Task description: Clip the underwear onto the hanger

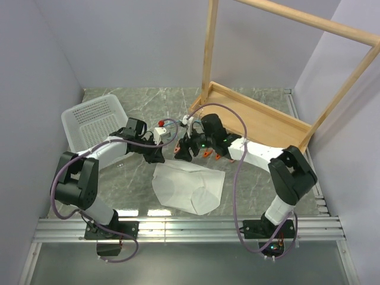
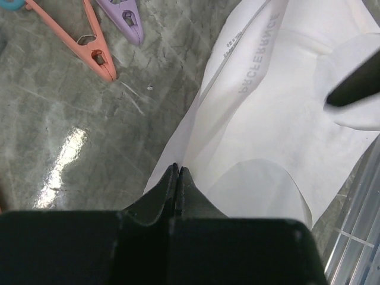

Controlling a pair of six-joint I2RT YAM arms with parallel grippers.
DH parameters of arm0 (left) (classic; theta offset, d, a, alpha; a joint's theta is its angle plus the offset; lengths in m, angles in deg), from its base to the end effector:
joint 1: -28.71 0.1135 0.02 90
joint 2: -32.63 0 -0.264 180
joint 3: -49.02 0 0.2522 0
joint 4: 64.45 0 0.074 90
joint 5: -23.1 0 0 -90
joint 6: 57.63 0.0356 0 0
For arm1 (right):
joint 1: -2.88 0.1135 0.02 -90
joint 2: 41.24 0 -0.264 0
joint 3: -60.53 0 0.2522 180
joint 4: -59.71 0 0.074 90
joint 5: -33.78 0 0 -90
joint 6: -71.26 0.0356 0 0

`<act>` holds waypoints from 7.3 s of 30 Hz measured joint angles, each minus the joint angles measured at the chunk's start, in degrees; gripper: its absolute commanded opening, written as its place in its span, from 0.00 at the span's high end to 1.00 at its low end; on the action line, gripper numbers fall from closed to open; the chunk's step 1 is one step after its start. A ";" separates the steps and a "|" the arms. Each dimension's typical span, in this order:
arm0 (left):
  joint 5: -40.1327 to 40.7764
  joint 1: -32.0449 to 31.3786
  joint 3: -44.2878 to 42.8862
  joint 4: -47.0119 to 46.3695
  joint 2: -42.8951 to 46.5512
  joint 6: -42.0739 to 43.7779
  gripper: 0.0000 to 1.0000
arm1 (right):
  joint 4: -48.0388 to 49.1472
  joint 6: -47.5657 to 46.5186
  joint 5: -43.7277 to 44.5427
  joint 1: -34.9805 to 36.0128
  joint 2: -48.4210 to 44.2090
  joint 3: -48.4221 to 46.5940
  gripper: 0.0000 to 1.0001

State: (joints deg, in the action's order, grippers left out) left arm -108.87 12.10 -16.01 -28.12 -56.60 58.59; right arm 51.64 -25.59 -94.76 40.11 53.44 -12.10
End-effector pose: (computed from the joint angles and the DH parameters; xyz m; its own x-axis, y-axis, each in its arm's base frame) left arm 0.2768 -0.1074 0.1866 -0.5152 0.4965 -0.6986 0.8421 0.4448 -0.3049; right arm 0.2759 0.2375 0.2308 -0.2891 -0.3368 -0.8961 -0.9435 0.2584 0.2073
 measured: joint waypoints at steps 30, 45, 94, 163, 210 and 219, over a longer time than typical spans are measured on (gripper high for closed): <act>-9.77 4.85 -12.50 13.64 -14.23 5.22 0.99 | 10.36 -9.55 4.87 4.96 7.06 5.20 0.20; -14.34 5.18 -16.31 21.75 -16.57 10.91 0.98 | 9.40 -18.56 11.96 9.01 10.21 1.64 0.34; 8.41 8.00 -7.32 -1.07 -0.44 -14.49 0.39 | 4.11 -23.74 10.12 11.02 14.64 -3.21 1.00; 30.84 1.51 -25.07 4.96 -22.82 -14.34 0.99 | 1.38 -19.34 11.15 11.37 16.26 -6.91 1.00; 15.45 3.93 -19.19 -6.38 -21.77 -45.88 1.00 | -9.18 7.87 5.57 7.06 23.91 -19.17 1.00; 15.04 4.63 -18.27 -8.24 -21.44 -47.95 1.00 | -9.97 16.81 3.72 5.81 24.72 -19.26 1.00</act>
State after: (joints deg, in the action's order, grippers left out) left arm -93.84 16.74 -34.28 -36.36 -78.04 10.64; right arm 41.67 -8.78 -91.05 45.93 78.16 -31.35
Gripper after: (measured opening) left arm 0.036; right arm 0.010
